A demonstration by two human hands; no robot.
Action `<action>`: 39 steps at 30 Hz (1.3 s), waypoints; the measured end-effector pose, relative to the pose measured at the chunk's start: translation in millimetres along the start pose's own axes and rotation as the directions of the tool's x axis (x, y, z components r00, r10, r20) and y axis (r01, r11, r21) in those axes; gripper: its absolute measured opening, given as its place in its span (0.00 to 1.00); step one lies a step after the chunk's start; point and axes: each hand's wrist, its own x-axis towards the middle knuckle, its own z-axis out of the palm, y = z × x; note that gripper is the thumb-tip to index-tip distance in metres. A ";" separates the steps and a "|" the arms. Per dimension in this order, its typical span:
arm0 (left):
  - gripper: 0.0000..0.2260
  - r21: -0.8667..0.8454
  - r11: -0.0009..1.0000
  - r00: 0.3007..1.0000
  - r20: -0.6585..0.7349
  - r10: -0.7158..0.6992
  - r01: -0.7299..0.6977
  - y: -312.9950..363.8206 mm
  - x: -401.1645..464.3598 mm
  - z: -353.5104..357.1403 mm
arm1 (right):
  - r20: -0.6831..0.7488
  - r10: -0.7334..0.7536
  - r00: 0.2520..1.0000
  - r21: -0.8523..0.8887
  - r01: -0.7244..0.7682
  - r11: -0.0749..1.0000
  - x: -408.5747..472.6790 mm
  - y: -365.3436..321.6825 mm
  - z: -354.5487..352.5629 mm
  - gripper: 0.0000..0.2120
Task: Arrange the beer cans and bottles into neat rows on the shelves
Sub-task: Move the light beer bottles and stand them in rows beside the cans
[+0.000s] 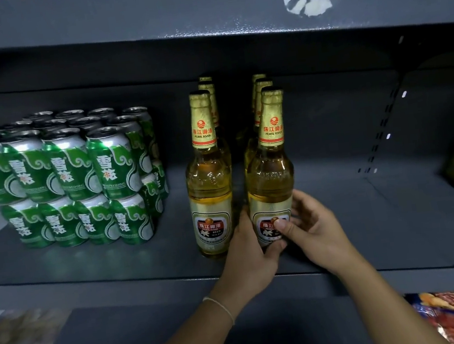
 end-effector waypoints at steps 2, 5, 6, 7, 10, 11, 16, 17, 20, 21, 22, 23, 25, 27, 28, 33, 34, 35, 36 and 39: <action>0.35 0.010 1.000 1.000 0.008 0.002 -0.002 -1.8 0.6 1.0 | 0.014 -0.006 1.000 0.004 0.006 1.000 0.0 2.6 0.1 0.32; 0.34 0.016 1.000 1.000 -0.001 -0.004 0.004 -2.8 1.3 2.2 | 0.034 -0.008 0.999 0.014 0.008 1.000 -2.2 6.9 -0.3 0.33; 0.34 0.009 1.000 1.000 -0.006 -0.004 0.004 -2.6 1.7 2.3 | 0.034 -0.005 0.999 0.017 0.005 1.000 -2.7 8.3 -0.4 0.33; 0.33 0.000 1.000 1.000 -0.009 -0.004 0.004 -2.5 2.3 2.3 | 0.029 -0.004 1.000 0.019 0.003 1.000 -2.8 9.5 -0.2 0.34; 0.30 -0.019 1.000 1.000 -0.014 -0.003 0.002 -1.6 3.1 1.0 | 0.019 -0.009 1.000 0.016 0.008 1.000 -2.4 11.7 0.7 0.33; 0.30 -0.023 1.000 1.000 -0.015 0.002 -0.002 -1.2 3.2 0.5 | 0.015 -0.012 1.000 0.016 0.012 1.000 -2.4 12.3 1.1 0.33; 0.30 -0.028 0.999 1.000 -0.004 -0.015 0.015 1.1 3.5 0.1 | 0.001 -0.028 1.000 0.008 0.028 1.000 -3.8 13.2 1.9 0.32; 0.31 -0.029 0.999 1.000 0.002 -0.020 0.020 1.3 4.0 0.2 | 0.000 -0.032 1.000 0.009 0.032 0.999 -3.4 13.2 2.1 0.31; 0.32 -0.018 0.999 0.999 0.016 -0.040 0.040 1.2 4.5 0.3 | -0.005 -0.033 0.999 0.008 0.033 0.999 -4.0 11.6 3.3 0.30; 0.32 -0.004 0.999 0.999 0.013 -0.048 0.048 0.8 4.8 0.6 | -0.006 -0.032 0.999 0.006 0.032 0.999 -4.4 11.1 3.5 0.30; 0.32 0.012 0.998 0.998 0.010 -0.057 0.057 1.0 4.5 0.6 | -0.005 -0.028 1.000 0.005 0.028 1.000 -4.8 10.0 3.8 0.30; 0.33 0.033 0.997 0.997 0.009 -0.072 0.071 2.1 3.7 0.4 | -0.007 -0.023 1.000 0.005 0.023 1.000 -5.3 9.2 3.9 0.30; 0.37 0.091 0.990 0.994 0.021 -0.109 0.106 8.2 -0.8 -0.6 | -0.004 -0.017 1.000 -0.006 0.017 1.000 -6.0 6.1 3.7 0.31; 0.39 0.171 0.975 0.985 0.075 -0.157 0.143 19.1 -10.4 -4.8 | 0.015 -0.006 1.000 -0.021 0.006 1.000 -6.5 3.1 2.4 0.32; 0.36 0.239 0.961 0.980 0.104 -0.169 0.140 25.9 -16.7 -8.2 | 0.027 0.000 1.000 -0.026 0.001 1.000 -6.7 2.3 1.2 0.33; 0.11 0.507 0.857 0.991 0.130 0.030 -0.093 71.2 -42.3 -25.7 | 0.051 -0.005 0.999 -0.025 0.006 1.000 -10.0 1.6 -8.9 0.29; 0.10 0.502 0.855 0.989 0.129 0.072 -0.128 79.2 -42.4 -25.4 | 0.048 -0.009 0.999 -0.016 0.010 1.000 -10.5 1.7 -11.9 0.28; 0.09 0.486 0.860 0.986 0.125 0.108 -0.156 85.8 -40.8 -23.6 | 0.038 -0.012 0.999 -0.005 0.012 1.000 -10.9 1.5 -15.8 0.28; 0.08 0.457 0.871 0.983 0.117 0.142 -0.180 92.6 -38.0 -20.7 | 0.024 -0.015 1.000 0.006 0.014 1.000 -11.0 0.6 -20.4 0.27; 0.09 0.329 0.912 0.970 0.085 0.229 -0.244 107.9 -26.0 -5.1 | -0.034 -0.010 0.999 0.039 0.012 0.999 -12.9 -5.8 -40.1 0.23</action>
